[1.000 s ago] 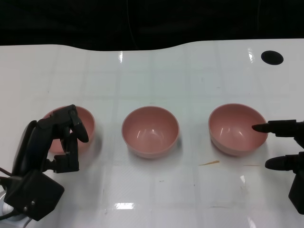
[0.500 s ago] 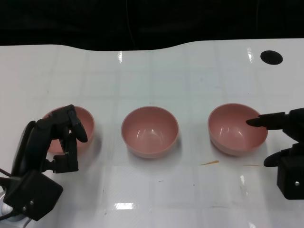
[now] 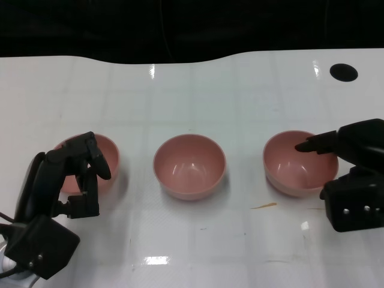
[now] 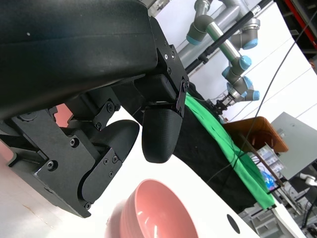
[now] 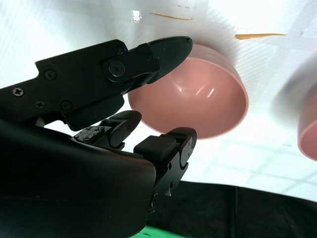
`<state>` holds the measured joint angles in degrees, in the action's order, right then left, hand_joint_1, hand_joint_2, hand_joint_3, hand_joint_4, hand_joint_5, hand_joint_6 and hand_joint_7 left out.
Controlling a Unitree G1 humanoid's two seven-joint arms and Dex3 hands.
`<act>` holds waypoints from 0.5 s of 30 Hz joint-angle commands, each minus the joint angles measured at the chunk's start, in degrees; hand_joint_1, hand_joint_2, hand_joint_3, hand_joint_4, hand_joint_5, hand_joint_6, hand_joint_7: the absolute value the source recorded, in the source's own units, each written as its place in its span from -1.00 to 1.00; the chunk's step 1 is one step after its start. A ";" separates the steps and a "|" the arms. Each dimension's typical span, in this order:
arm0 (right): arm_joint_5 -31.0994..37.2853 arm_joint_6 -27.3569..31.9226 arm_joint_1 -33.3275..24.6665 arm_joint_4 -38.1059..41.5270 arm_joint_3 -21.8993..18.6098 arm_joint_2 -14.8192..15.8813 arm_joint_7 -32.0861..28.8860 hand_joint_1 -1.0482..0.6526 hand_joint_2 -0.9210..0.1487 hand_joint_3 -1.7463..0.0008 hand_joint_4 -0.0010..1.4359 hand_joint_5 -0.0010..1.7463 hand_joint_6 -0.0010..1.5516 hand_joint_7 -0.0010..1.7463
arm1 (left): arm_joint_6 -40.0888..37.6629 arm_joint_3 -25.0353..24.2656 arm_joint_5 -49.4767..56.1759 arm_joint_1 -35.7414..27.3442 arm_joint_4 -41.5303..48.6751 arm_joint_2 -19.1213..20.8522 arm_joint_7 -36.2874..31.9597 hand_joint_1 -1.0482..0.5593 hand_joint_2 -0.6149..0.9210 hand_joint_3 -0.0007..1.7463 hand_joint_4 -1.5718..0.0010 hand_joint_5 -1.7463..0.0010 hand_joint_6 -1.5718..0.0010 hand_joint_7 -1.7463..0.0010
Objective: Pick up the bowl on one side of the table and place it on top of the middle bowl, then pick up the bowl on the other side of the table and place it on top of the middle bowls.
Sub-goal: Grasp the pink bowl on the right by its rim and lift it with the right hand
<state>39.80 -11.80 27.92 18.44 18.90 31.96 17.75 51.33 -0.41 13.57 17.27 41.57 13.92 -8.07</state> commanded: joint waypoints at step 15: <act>2.05 -3.67 8.03 17.21 5.66 -5.42 -8.15 -0.76 -0.91 1.00 -0.11 -0.99 -0.33 -0.99 | -0.35 -0.51 0.84 -0.41 -0.14 1.13 -0.91 0.15 0.23 1.00 -0.32 -1.00 0.04 -1.00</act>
<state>41.85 -15.09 34.98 34.47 24.54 26.68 10.50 51.18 -0.42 14.24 17.32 41.64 13.92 -8.08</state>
